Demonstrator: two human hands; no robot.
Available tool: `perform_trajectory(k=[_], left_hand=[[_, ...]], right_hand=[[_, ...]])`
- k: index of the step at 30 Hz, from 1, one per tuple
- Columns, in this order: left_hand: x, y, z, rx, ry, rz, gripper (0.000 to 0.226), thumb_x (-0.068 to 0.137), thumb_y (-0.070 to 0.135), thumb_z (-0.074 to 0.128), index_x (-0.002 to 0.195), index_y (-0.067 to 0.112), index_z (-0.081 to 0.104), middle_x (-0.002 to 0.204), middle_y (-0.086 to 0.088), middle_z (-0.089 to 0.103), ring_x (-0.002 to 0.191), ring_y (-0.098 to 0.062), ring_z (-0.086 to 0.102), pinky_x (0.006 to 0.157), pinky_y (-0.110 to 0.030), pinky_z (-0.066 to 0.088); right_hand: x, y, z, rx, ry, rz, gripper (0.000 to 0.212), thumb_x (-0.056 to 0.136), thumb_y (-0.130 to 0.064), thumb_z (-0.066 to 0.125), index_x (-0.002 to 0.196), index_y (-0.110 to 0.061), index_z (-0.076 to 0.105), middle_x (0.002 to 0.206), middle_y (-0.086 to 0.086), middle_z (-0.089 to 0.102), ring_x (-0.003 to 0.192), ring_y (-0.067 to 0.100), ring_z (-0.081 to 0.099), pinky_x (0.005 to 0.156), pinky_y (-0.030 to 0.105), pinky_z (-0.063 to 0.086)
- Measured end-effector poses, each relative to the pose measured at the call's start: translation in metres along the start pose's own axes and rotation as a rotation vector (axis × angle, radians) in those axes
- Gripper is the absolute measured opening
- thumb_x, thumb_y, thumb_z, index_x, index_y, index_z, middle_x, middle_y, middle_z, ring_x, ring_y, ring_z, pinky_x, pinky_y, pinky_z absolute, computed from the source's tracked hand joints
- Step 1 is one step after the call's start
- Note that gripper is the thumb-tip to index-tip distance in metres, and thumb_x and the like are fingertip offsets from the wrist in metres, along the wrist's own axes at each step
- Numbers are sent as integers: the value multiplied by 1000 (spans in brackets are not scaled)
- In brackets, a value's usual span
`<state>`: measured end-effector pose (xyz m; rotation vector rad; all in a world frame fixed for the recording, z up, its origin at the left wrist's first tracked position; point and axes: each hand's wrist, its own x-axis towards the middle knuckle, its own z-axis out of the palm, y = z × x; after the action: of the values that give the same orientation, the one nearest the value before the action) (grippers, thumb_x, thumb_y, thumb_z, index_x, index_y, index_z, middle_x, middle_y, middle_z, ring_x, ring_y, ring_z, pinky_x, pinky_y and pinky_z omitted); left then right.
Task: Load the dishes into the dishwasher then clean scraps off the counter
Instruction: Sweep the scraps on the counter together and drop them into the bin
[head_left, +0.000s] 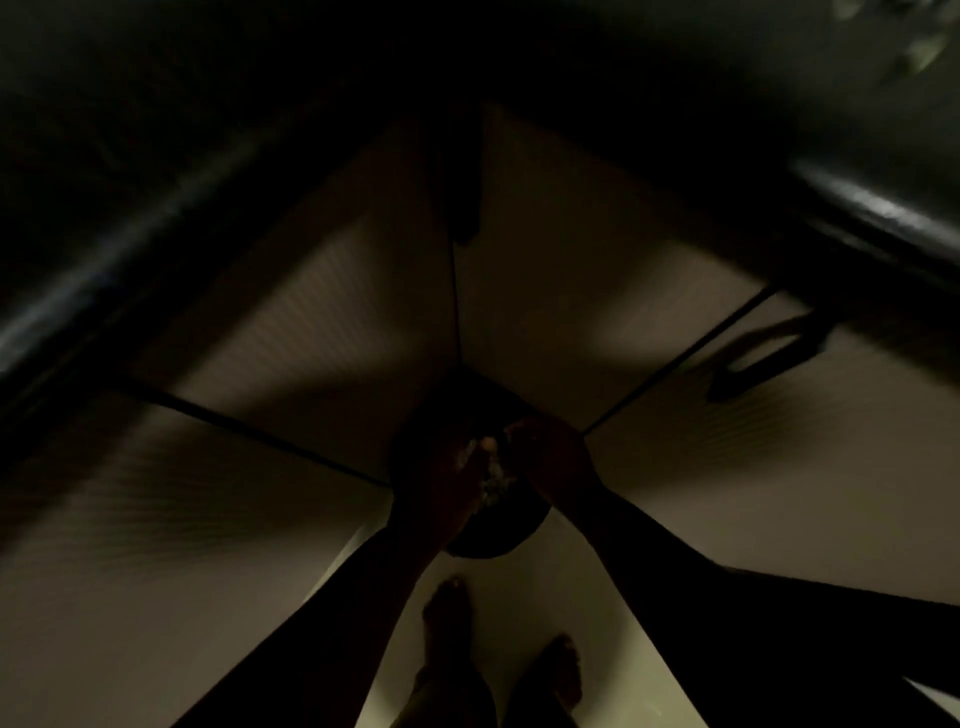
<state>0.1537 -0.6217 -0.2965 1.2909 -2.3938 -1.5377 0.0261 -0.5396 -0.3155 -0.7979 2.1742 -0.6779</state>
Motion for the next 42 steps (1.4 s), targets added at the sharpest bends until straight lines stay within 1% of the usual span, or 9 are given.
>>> perform_trajectory(k=[4,8,12,17,20,24,28,32,42], left_hand=[[-41,91,-56,217,56,337,73,89,72,21,136,25,51,139,5,50,129,-13,44,110,-32,33],[-64,195,-117,207,297,708,48,96,46,39,112,10,66,111,-9,66,104,-20,58,93,-35,44],[-68,274,-169,340,480,934,46,93,51,40,111,16,63,107,-7,67,100,-19,61,87,-29,43],[-56,330,-186,651,337,752,114,63,87,-16,146,26,34,156,-2,25,145,-20,19,116,-37,14],[-47,345,-192,786,237,769,121,55,87,-20,152,23,14,161,-3,6,148,-21,1,117,-40,0],[-31,354,-187,854,99,696,130,48,92,-12,153,16,1,160,-4,-6,147,-22,-11,116,-42,-9],[-8,358,-171,946,7,612,139,41,93,-12,152,10,-2,160,-9,-7,147,-25,-11,115,-45,-9],[22,359,-148,948,-52,504,143,38,94,-10,151,7,-5,159,-12,-9,146,-27,-11,116,-47,-10],[100,410,-91,845,-85,485,148,31,93,-30,148,3,-14,156,-17,-20,144,-27,-21,117,-41,-13]], right_hand=[[-57,-83,-71,58,188,-216,49,92,-41,50,107,1,69,108,20,68,100,29,65,91,21,42],[-111,-185,-166,13,367,-357,19,90,-7,55,95,5,70,89,14,69,85,10,65,76,16,39],[-138,-240,-238,-33,432,-421,10,89,-19,60,89,-26,67,86,-12,65,80,-1,56,67,9,37],[-151,-252,-293,-117,623,-320,13,92,-31,53,81,-27,61,81,-9,63,78,8,59,71,30,47],[-156,-233,-311,-357,703,-133,23,92,-48,48,98,-29,58,102,-2,60,97,16,58,83,32,46],[-161,-188,-307,-422,604,304,97,79,-80,36,150,-16,20,155,13,21,144,31,18,114,48,18],[-164,-154,-297,-288,559,560,135,58,-98,22,150,-5,-9,158,18,-12,146,36,-10,118,50,-1],[-145,-148,-308,-273,544,562,154,34,-104,8,149,-3,-15,156,19,-20,144,35,-17,118,48,-5],[-56,-141,-371,-441,474,294,135,58,-98,20,147,-4,-20,154,18,-25,141,34,-26,117,46,-12]])
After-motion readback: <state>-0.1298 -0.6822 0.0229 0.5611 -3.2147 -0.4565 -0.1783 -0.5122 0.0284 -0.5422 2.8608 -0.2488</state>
